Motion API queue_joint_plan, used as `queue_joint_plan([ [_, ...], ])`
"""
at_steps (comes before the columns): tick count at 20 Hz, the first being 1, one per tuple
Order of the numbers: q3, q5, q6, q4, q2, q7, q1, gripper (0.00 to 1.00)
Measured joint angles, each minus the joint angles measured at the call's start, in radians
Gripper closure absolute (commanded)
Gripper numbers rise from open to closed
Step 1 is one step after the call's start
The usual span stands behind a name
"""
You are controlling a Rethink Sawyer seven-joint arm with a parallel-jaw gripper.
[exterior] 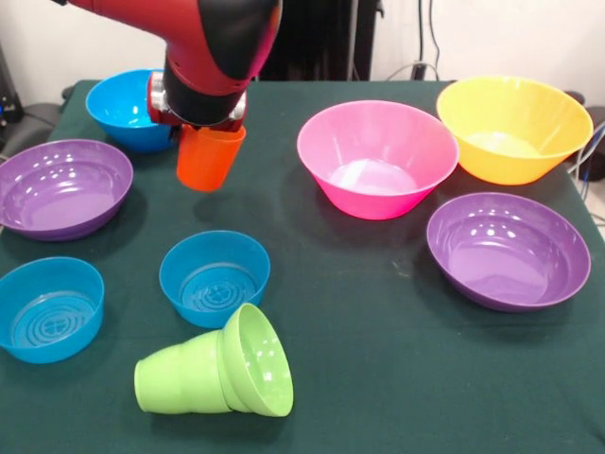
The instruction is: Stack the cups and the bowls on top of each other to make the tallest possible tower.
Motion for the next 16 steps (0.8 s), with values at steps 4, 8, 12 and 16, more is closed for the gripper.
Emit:
queue_joint_plan([
  [4,0.039,0.013,0.011,0.000,0.000,0.000,-0.041,1.00],
  [8,0.084,0.045,0.017,0.002,0.000,0.000,-0.085,1.00],
  [12,0.148,0.087,0.017,0.010,-0.001,0.000,-0.139,1.00],
  [16,0.195,0.100,0.017,0.025,-0.001,0.000,-0.171,1.00],
])
